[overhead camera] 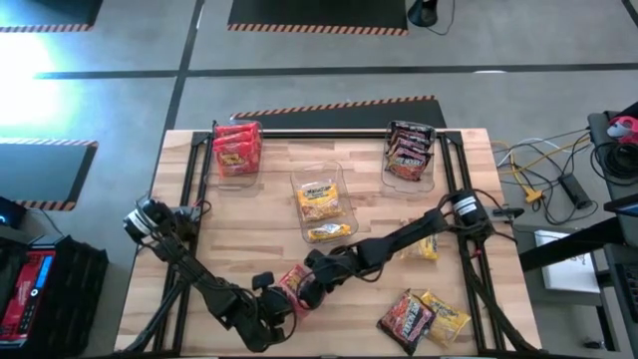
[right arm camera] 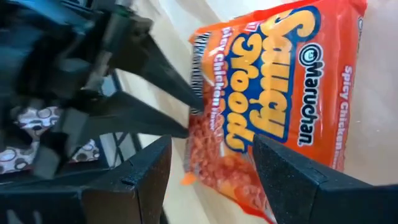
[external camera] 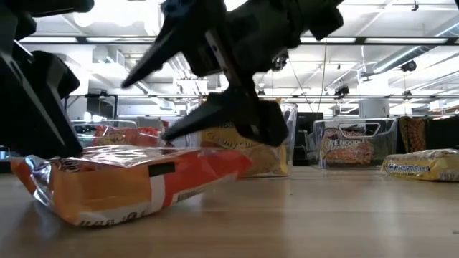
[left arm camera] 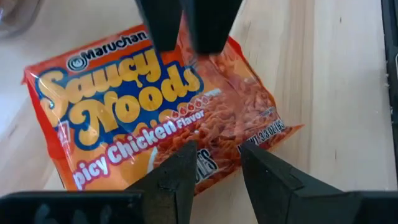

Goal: Sort Maruchan noodles
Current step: Put the orange noodle pack into the top left transparent bin

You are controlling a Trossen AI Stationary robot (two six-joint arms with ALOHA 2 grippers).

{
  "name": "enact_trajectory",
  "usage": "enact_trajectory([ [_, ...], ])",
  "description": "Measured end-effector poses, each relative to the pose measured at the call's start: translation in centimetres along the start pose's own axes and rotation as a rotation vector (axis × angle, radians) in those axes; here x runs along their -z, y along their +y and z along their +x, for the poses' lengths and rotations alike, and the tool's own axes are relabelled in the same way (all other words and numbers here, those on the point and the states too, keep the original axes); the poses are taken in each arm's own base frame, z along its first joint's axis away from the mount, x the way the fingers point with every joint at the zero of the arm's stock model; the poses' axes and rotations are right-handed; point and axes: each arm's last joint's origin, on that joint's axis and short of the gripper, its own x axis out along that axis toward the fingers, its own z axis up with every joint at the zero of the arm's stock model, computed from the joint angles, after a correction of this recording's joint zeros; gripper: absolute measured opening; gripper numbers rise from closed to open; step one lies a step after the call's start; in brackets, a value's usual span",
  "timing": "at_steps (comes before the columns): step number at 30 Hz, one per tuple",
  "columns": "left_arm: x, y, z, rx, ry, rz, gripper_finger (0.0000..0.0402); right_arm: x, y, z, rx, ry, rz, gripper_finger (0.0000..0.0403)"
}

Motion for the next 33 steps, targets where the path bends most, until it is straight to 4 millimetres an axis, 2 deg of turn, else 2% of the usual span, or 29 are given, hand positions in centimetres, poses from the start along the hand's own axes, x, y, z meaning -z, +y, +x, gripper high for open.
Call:
enact_trajectory([
  [9,0.5,0.0,0.4,-0.012,0.008,-0.002,0.0111,-0.6,1.9,-2.4,-0.049,-0.021,-0.01,0.0215],
  [13,0.7,0.2,0.4,-0.019,0.013,0.002,0.0111,-0.5,1.9,-3.6,0.035,-0.025,-0.023,0.0215],
  [16,0.8,0.2,0.5,-0.022,0.015,0.001,0.0111,-0.1,0.8,-3.4,0.138,-0.001,-0.015,0.0215],
  [22,0.9,0.5,0.6,-0.034,0.013,-0.008,0.0111,0.5,-0.8,-1.4,0.163,0.042,0.001,0.0215],
  [33,1.1,0.7,0.7,-0.036,0.026,-0.017,0.0111,0.2,-0.9,-1.2,0.152,0.043,-0.018,0.0215],
])
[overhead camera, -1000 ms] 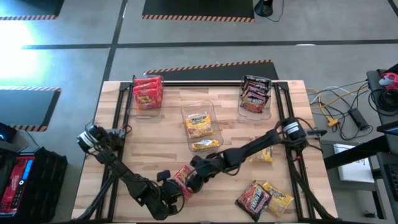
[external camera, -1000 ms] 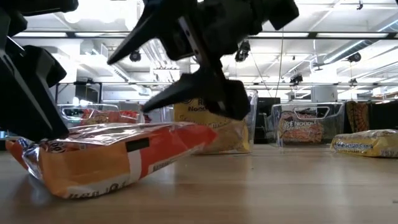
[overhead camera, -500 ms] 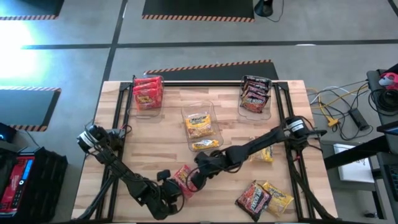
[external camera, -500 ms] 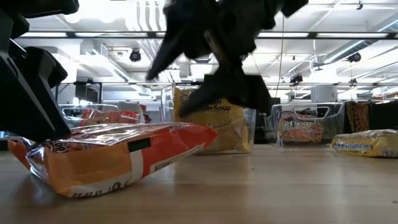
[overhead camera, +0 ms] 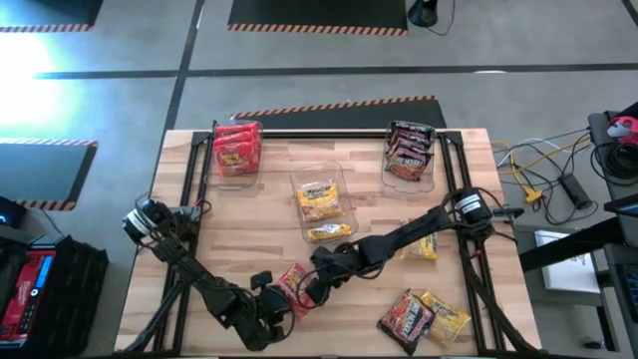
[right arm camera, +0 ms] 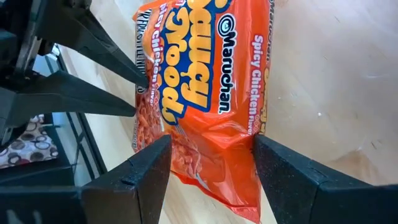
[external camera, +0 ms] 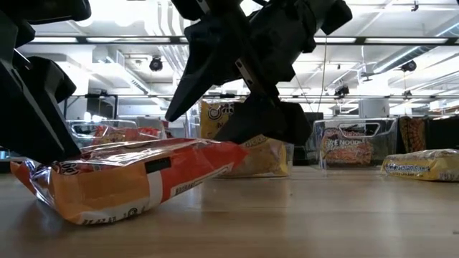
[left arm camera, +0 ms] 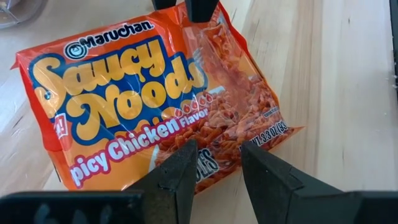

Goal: Sort Maruchan noodles
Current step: Put the orange noodle pack into the top left transparent bin

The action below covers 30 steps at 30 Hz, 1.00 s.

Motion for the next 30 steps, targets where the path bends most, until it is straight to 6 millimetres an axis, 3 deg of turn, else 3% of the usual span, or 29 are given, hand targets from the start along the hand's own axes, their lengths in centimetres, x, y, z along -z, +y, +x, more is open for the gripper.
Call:
enact_trajectory([
  [24,1.2,1.0,0.6,0.004,0.074,-0.029,0.0111,-1.8,-0.3,-0.4,-0.026,-0.077,0.003,0.0215],
  [30,0.9,1.2,0.8,-0.005,0.066,-0.04,0.0111,-1.7,-0.7,1.5,-0.067,-0.1,0.037,0.0215],
])
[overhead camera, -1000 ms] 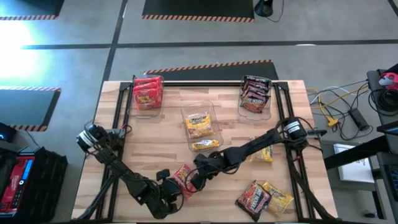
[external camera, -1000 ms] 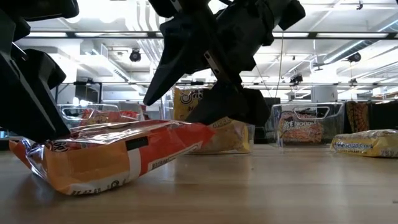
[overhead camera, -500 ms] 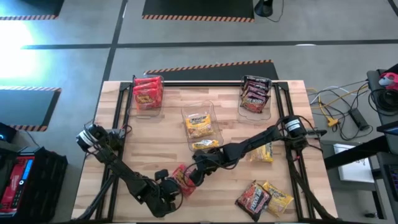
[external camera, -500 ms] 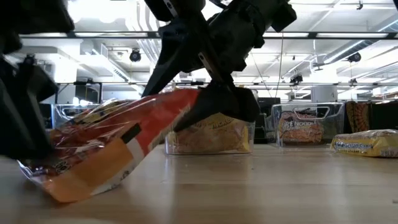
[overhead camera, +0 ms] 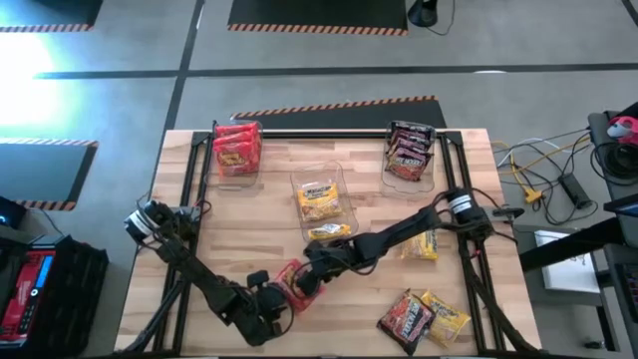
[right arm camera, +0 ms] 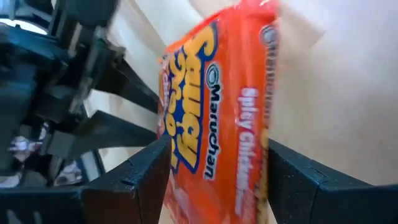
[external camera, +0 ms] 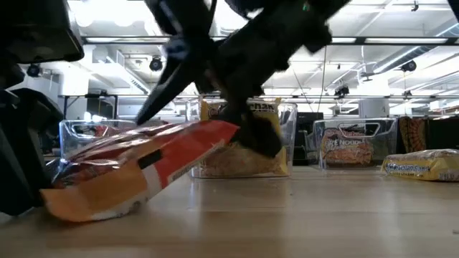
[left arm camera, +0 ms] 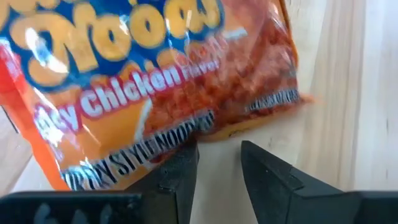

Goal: Sort Maruchan noodles
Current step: Put the orange noodle pack into the top left transparent bin

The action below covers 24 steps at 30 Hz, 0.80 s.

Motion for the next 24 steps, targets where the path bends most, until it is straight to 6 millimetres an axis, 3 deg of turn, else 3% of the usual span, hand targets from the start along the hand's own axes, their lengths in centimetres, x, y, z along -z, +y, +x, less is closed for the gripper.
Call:
enact_trajectory([
  [7,-0.2,0.1,0.1,-0.007,-0.007,-0.009,0.0111,0.7,-0.8,3.0,-0.106,0.042,0.051,0.0215],
  [14,-0.2,0.2,0.2,-0.011,-0.01,-0.028,0.0111,0.7,-0.1,3.0,-0.146,0.091,0.016,0.0212],
  [24,-0.4,0.0,0.0,-0.008,-0.026,-0.048,0.0111,0.8,0.3,2.8,-0.181,0.147,-0.007,0.0129],
])
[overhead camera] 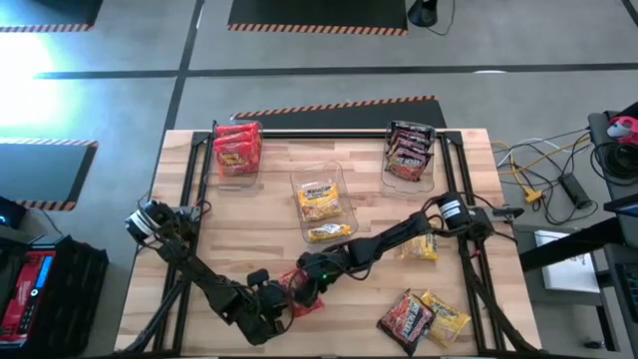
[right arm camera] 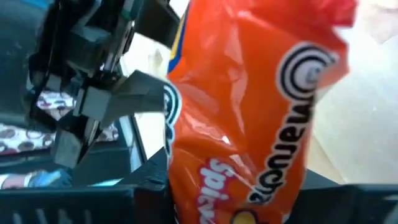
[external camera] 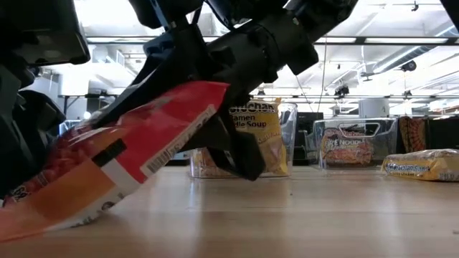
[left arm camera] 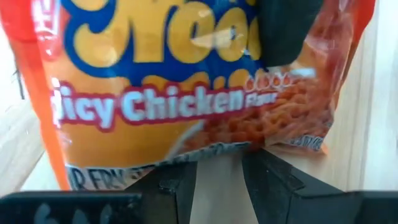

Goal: Sort Maruchan noodles
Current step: Put the orange noodle pack into the top left transparent bin

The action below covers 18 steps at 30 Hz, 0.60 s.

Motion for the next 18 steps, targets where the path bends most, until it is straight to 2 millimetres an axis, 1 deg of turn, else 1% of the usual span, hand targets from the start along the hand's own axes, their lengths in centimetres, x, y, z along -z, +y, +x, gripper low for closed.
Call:
enact_trajectory([
  [2,-0.1,0.0,-0.3,0.004,-0.007,0.011,0.0111,0.1,0.1,-0.1,-0.004,0.026,-0.007,0.0121],
  [5,-0.5,-0.1,-1.0,0.016,-0.021,0.033,0.0111,0.3,0.4,-0.9,0.03,0.062,-0.022,0.012],
  [11,-1.4,0.0,-2.8,0.032,-0.05,0.046,0.0111,0.4,1.3,-3.7,0.156,0.11,-0.077,0.0121],
  [15,-2.0,0.1,-3.6,0.052,-0.066,0.062,0.0111,0.4,2.5,-5.3,0.154,0.11,-0.109,0.0121],
  [18,-2.6,0.5,-4.3,0.039,-0.07,0.075,0.0111,0.6,3.4,-6.4,0.156,0.118,-0.133,0.0122],
])
